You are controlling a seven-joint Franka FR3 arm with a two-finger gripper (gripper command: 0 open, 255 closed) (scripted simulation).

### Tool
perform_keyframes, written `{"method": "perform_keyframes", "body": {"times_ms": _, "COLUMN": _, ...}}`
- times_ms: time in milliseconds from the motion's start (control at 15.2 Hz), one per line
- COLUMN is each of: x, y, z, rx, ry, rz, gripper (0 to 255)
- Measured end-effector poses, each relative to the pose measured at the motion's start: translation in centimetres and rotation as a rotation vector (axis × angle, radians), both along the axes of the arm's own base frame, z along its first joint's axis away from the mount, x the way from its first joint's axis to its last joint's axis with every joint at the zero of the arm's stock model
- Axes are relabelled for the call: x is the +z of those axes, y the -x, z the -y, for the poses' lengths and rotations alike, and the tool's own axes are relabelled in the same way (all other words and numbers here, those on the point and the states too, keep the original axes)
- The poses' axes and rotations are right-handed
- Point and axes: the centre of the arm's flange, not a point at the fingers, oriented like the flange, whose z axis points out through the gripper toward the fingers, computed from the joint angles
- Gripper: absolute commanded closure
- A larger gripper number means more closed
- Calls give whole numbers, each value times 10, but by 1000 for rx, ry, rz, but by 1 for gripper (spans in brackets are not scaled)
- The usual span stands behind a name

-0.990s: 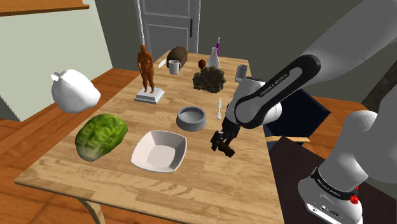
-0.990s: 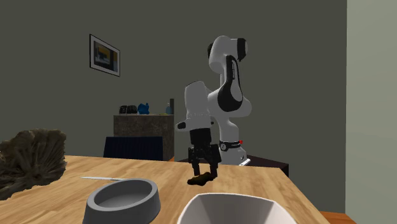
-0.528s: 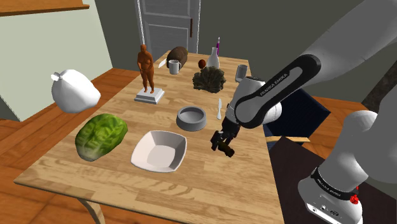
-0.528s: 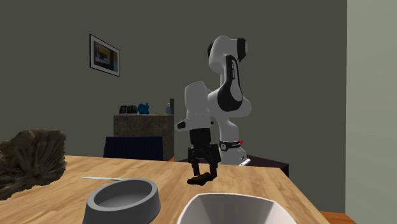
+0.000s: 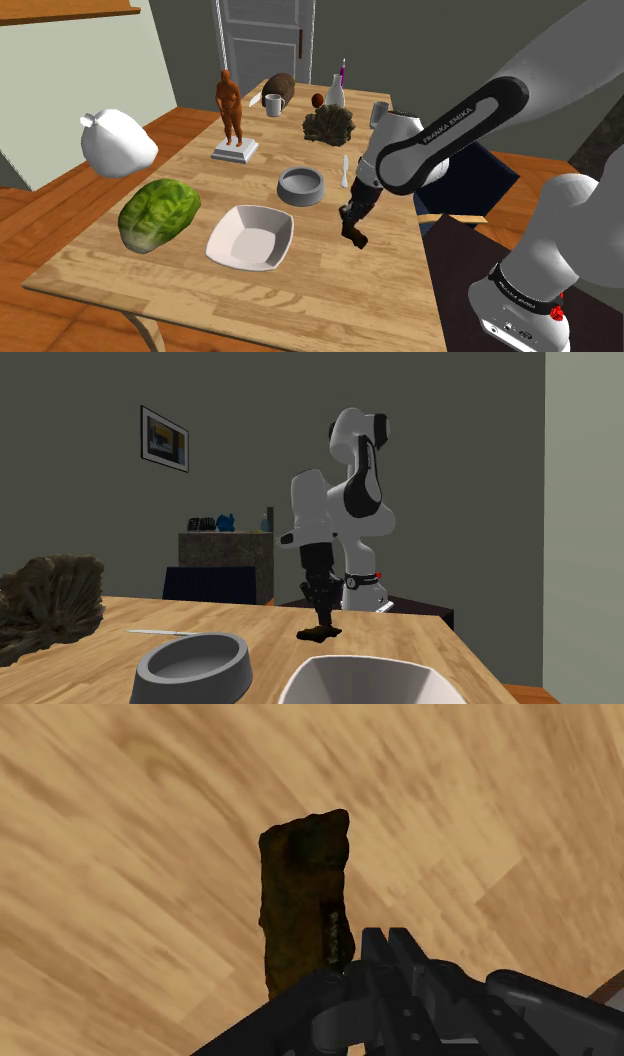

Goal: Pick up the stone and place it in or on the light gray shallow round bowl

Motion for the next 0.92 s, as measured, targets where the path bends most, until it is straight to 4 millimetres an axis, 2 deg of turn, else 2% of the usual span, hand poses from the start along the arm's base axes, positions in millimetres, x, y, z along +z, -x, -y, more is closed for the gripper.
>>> {"method": "perform_keyframes", "body": {"times_ms": 132, "x": 10, "y": 1, "z": 0, "rx": 0, "ry": 0, "rz": -1, "gripper": 255}}
{"method": "perform_keyframes", "body": {"times_ms": 198, "x": 10, "y": 1, "z": 0, "rx": 0, "ry": 0, "rz": -1, "gripper": 0}}
{"method": "perform_keyframes", "body": {"times_ms": 330, "x": 11, "y": 3, "z": -2, "rx": -5, "ry": 24, "rz": -13, "gripper": 0}}
{"method": "perform_keyframes", "body": {"times_ms": 528, "x": 7, "y": 17, "z": -13, "rx": -67, "ry": 195, "rz": -64, "gripper": 0}}
{"method": "perform_keyframes", "body": {"times_ms": 924, "x": -23, "y": 20, "z": -16, "rx": -87, "ry": 239, "rz": -69, "gripper": 0}}
